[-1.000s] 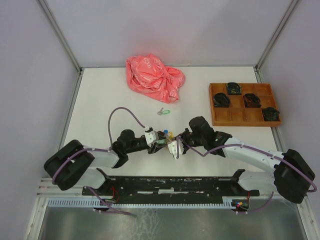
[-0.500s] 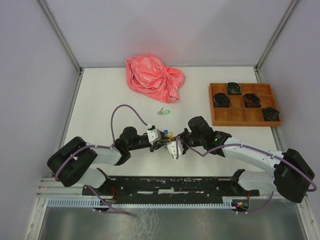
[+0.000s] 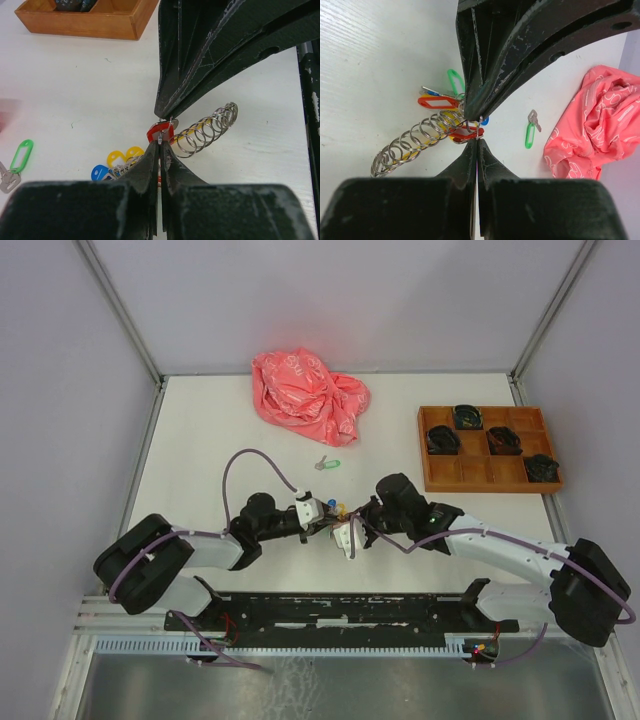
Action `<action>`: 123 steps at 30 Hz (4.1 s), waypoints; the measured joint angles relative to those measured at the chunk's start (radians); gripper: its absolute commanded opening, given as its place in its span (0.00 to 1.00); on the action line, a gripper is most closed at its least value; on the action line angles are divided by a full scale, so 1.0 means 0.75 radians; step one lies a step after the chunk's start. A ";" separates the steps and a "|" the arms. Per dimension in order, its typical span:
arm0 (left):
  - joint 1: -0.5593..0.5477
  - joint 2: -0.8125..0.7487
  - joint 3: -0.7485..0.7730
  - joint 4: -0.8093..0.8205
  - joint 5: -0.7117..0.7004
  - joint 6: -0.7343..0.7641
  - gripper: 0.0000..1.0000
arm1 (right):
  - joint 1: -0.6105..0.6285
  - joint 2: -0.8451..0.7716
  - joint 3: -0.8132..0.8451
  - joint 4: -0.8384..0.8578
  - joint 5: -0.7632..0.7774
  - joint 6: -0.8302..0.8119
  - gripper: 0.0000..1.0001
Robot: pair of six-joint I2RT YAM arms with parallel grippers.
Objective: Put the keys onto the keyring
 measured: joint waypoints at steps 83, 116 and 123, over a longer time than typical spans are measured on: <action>-0.081 -0.050 0.276 -0.866 -0.572 -0.741 0.46 | 0.007 0.077 0.045 -0.083 0.654 2.030 0.90; -0.178 0.164 0.384 -0.929 -0.685 -1.026 0.20 | 0.007 0.107 0.068 -0.126 0.755 2.150 0.87; -0.178 0.161 0.404 -0.942 -0.638 -1.046 0.03 | 0.007 0.134 0.069 -0.127 0.713 2.136 0.83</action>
